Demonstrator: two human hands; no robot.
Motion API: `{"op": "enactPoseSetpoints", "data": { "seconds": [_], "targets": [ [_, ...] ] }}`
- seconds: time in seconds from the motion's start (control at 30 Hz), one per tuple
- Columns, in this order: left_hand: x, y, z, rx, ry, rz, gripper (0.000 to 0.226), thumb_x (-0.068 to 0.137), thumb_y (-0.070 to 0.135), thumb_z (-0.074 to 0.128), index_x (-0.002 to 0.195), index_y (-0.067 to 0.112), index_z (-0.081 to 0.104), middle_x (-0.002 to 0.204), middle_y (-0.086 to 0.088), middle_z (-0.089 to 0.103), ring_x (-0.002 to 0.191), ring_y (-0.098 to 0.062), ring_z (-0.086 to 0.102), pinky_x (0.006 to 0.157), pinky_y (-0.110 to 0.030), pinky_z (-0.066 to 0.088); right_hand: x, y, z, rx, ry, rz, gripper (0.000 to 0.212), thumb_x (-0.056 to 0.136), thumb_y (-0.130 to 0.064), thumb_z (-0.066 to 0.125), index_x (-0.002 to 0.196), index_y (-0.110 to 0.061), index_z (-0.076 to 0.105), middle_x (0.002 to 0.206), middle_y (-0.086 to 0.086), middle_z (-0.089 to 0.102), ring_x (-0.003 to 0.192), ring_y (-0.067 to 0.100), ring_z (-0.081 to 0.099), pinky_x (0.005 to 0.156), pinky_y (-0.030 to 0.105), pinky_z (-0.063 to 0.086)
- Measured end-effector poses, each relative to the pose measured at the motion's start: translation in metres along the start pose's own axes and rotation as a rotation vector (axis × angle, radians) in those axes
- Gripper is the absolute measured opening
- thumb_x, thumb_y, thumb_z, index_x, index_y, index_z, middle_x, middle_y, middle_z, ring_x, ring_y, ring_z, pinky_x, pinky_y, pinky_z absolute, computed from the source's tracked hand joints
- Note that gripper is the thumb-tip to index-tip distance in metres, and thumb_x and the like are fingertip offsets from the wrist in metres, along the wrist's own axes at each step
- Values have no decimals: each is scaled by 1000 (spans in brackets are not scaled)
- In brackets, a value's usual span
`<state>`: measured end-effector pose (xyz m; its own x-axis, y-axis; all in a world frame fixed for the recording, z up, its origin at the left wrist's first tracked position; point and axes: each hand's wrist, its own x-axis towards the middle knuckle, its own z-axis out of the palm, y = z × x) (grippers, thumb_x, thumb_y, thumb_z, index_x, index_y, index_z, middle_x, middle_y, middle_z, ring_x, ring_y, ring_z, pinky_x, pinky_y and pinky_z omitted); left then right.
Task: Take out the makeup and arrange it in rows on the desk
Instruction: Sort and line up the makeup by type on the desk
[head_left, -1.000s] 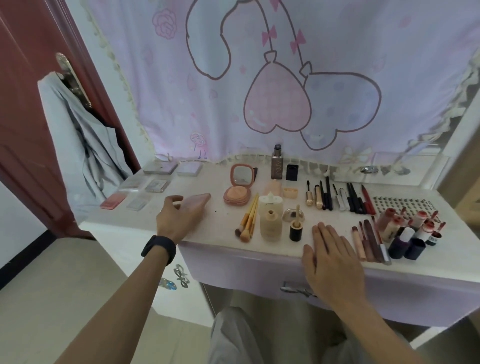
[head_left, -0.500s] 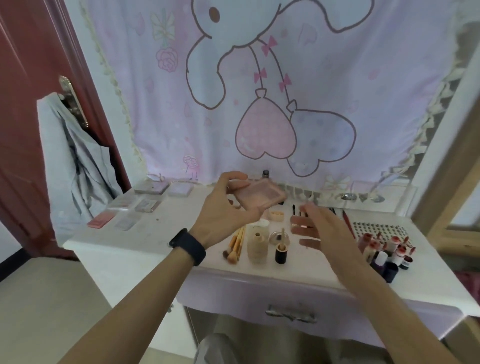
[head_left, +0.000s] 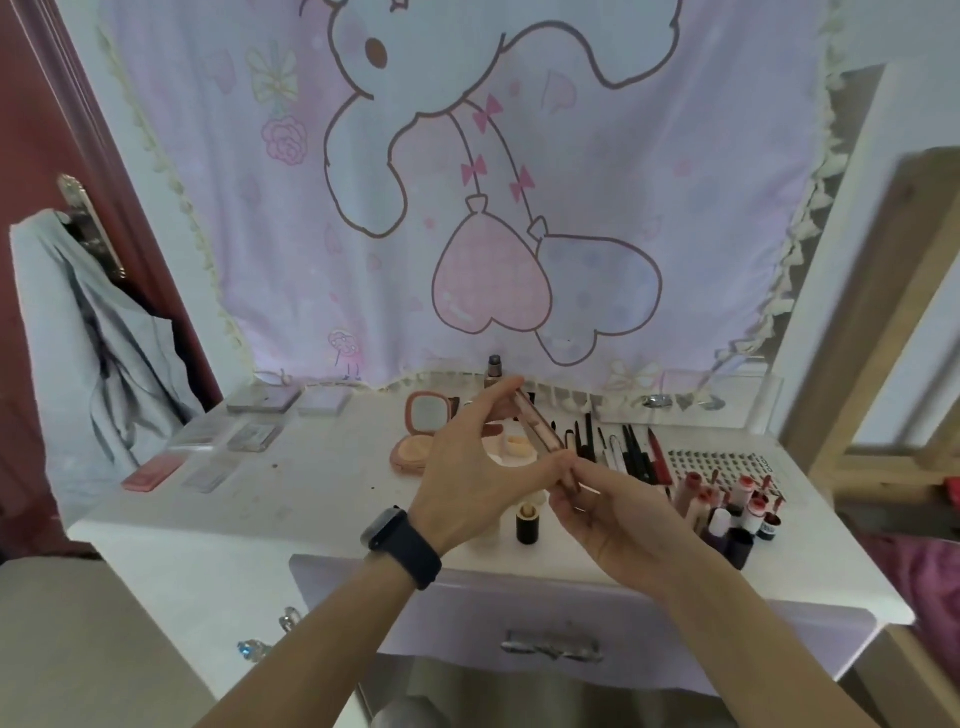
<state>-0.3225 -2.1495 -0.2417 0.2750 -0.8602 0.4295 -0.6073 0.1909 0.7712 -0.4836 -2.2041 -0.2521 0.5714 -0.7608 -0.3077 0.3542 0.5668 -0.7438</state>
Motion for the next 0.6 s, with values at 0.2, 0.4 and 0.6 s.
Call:
{"op": "enactPoseSetpoints", "data": {
  "seconds": [0.2, 0.4, 0.6],
  "targets": [
    [1, 2, -1, 30, -42, 19, 81, 66, 54, 85, 136, 51, 44, 123, 30, 56, 115, 8, 54, 94, -12, 43, 5, -8, -9, -180, -30, -54, 23, 87, -16, 67, 104, -1, 73, 86, 13, 72, 72, 17, 69, 67, 26, 60],
    [1, 2, -2, 177, -134, 68, 90, 66, 54, 86, 142, 50, 38, 132, 25, 53, 118, 5, 49, 88, -4, 33, 2, -21, -12, -545, -87, -102, 37, 80, -42, 68, 102, -15, 79, 105, 5, 77, 93, 22, 74, 89, 37, 56],
    [-2, 1, -4, 214, -261, 110, 93, 67, 54, 84, 142, 54, 30, 140, 26, 47, 123, 10, 42, 97, -6, 29, 1, -26, -14, -772, -53, -229, 27, 86, -29, 73, 113, -25, 67, 103, -3, 78, 96, 18, 74, 93, 40, 58]
  ]
}}
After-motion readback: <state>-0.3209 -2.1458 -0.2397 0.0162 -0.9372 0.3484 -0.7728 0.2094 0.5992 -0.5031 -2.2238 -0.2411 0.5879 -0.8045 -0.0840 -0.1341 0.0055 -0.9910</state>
